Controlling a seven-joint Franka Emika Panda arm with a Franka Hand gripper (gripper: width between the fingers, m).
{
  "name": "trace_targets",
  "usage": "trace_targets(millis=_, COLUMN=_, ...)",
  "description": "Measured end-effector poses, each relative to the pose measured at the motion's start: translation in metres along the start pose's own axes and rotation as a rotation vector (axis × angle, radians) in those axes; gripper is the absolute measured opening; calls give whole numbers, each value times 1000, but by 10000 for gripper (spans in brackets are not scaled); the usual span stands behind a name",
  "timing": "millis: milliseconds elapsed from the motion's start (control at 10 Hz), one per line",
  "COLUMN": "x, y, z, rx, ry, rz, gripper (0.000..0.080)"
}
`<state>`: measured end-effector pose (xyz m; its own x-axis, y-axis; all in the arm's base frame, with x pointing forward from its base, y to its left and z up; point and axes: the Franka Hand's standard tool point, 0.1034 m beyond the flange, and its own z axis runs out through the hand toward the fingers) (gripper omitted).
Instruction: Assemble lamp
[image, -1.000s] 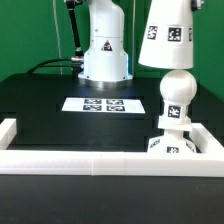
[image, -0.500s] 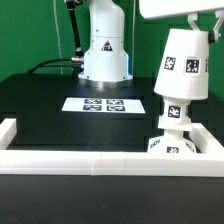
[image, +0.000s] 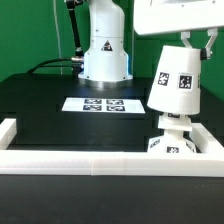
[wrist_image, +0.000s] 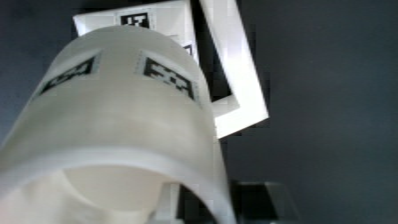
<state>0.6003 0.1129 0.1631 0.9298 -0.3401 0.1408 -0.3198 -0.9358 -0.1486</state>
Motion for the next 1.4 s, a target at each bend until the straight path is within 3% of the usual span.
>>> trace_targets(millis=400, x=1, y=1, z=14, rx=-4, ry=17, rz=-17, gripper=44)
trace_targets(millis=700, x=1, y=0, z=14, rx=-2, ry=20, rz=-18, gripper=54)
trace_targets(millis=900, x=3, y=-1, z=13, rx=-1, ry=24, rz=-18, gripper=415)
trace_targets(millis=1000, x=4, y=0, z=12, rx=-1, ry=25, rz=-17, gripper=415)
trace_targets(millis=1200, x=5, y=1, z=9, rx=-1, ry=23, rz=-14, gripper=668)
trace_targets(millis=1400, x=0, y=0, z=2, rx=-10, ry=-17, rz=15, gripper=691)
